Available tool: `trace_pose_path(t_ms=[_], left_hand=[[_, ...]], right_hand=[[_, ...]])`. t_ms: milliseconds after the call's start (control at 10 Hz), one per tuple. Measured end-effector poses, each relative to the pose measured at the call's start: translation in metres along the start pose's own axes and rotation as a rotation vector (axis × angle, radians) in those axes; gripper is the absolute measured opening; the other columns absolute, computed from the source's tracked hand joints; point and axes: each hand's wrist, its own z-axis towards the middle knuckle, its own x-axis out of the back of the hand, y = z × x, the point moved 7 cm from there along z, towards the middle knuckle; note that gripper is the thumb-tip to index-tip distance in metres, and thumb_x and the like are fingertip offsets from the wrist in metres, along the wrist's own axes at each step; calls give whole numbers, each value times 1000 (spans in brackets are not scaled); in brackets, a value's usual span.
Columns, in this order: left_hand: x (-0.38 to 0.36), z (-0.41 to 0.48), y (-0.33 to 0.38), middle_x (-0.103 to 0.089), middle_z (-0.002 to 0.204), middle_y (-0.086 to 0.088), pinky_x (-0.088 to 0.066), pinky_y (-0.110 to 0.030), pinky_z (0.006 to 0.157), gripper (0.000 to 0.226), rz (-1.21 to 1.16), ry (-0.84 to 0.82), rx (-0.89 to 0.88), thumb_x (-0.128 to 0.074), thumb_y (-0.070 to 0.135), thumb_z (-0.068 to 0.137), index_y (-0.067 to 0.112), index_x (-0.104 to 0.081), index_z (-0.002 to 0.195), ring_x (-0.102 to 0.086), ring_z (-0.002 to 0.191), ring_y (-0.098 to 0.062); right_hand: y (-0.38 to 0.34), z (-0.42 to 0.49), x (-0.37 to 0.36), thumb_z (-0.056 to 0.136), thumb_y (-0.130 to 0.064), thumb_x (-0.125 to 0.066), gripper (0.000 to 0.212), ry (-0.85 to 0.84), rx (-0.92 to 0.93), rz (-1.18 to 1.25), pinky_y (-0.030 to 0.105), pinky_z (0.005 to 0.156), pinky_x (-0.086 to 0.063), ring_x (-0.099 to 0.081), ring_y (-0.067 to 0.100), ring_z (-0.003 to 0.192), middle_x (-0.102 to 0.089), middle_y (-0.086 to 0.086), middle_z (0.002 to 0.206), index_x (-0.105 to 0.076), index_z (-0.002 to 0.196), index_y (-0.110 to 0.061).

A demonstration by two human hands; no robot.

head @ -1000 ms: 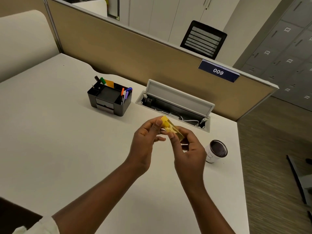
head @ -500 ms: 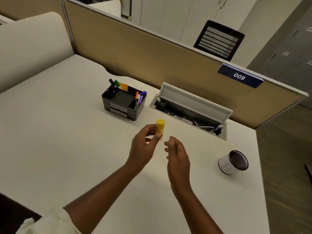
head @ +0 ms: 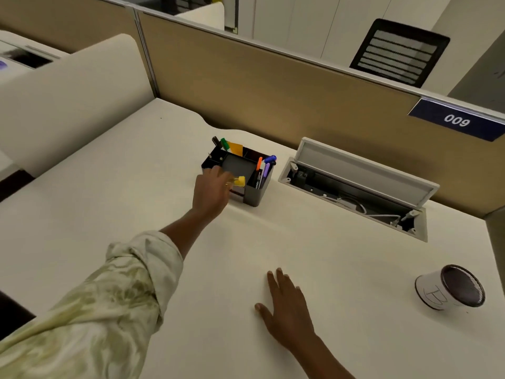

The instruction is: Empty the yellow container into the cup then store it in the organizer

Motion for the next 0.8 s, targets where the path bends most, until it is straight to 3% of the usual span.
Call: trace_pose_path(t_ms=[300,500,600,700,800], left_hand=[[-25,36,-11,-62,113,-10,-40,-42,87,26,123,-54,-102,-62,9,89,19,-65,113,-52,107,-31],[-33,32,-16,-57,131,-12,-38,-45,92,51,162,-118,-115,-59,8,90,22,-53,139,-48,121,-33],[-31,32,-15,-46,149,-13,-35,-47,99,63,167,-172,-128,-55,8,91,21,-38,150,-40,133,-35],[-28,26,-11,-39,154,-15,-35,-49,103,66,149,-173,-126,-57,12,92,18,-33,153,-36,138,-37],[-21,1,-5,-46,147,-18,-40,-46,100,57,92,-128,-107,-59,21,93,10,-41,146,-45,131,-36]], right_hand=[[7,7,-15,95,-59,-41,87,-76,-16,-85,42,124,0,13,22,155,27,2,164,7,159,-25],[5,7,-13,94,-58,-44,89,-99,-27,-86,41,124,1,14,22,154,27,3,164,9,158,-25],[3,7,-11,94,-58,-45,89,-102,-28,-61,41,124,1,14,23,154,27,3,164,8,158,-25],[5,6,-9,94,-57,-45,88,-110,-38,-50,41,124,0,13,23,155,26,3,164,6,159,-25],[3,5,-2,95,-54,-47,83,-97,-14,-47,39,125,-5,6,21,156,17,2,168,-4,160,-25]])
